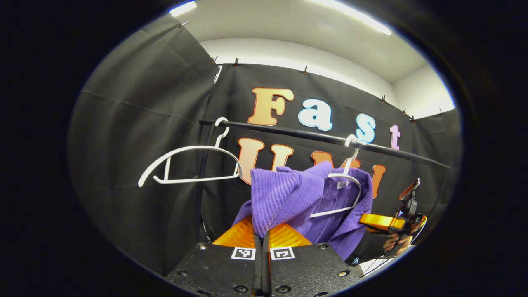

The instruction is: Grasp the clothes on the hanger with both hands and then place them into the laundry hamper below.

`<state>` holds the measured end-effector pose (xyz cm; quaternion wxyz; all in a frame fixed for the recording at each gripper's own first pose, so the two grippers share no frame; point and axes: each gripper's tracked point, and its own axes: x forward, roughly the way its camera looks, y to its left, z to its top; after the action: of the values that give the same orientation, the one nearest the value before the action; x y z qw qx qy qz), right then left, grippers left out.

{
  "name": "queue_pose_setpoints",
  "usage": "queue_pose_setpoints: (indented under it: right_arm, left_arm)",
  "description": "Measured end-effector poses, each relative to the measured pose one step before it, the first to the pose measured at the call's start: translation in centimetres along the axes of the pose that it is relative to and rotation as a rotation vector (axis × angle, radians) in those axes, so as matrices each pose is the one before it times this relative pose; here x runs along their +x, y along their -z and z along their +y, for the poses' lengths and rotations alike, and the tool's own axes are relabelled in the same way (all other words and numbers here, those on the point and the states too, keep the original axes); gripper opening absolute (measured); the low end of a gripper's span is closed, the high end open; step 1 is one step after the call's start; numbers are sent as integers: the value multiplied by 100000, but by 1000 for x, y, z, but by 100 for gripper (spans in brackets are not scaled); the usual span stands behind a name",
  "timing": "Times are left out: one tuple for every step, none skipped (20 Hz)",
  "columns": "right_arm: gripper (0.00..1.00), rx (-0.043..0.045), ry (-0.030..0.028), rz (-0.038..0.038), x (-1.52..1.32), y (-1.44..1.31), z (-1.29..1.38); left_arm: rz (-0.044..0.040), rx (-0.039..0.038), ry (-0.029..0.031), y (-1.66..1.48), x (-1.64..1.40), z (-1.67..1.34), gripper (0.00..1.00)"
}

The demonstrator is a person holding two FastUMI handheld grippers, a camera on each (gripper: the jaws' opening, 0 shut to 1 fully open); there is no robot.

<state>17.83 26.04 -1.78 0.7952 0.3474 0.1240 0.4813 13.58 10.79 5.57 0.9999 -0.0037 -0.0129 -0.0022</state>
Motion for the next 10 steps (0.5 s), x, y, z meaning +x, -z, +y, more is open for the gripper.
queue_pose_setpoints:
  right_arm:
    - [17,1942,-2315,-2230,-21,-1055,411]
    - [17,2078,-1699,-1947,-311,-1025,431]
    - [17,1794,-775,-1594,-174,-1029,146]
    - [17,776,-743,-1515,-444,-888,111]
    - [17,476,-443,-1962,-44,-856,193]
    - [16,-210,-410,-1511,-213,-857,258]
    - [15,-503,-215,-1567,-30,-721,53]
    - [15,-375,-313,-1503,-164,-775,168]
    - [15,-116,-142,-1763,-129,-913,63]
    - [12,-94,-984,-2563,-102,-949,330]
  left_arm:
    - [-369,-826,-867,-366,-36,499,0]
    - [-686,-423,-417,-524,-173,269,0]
    - [-724,-120,56,-605,-70,12,0]
    - [-580,0,526,-535,-97,-75,0]
    - [-325,-33,568,-483,-30,-35,0]
    - [-240,-123,520,-445,-20,-10,0]
    - [-735,361,-42,-446,11,157,0]
    - [-559,590,203,-418,88,99,0]
    - [-489,178,470,-264,92,41,0]
    - [-159,-99,318,-270,124,107,0]
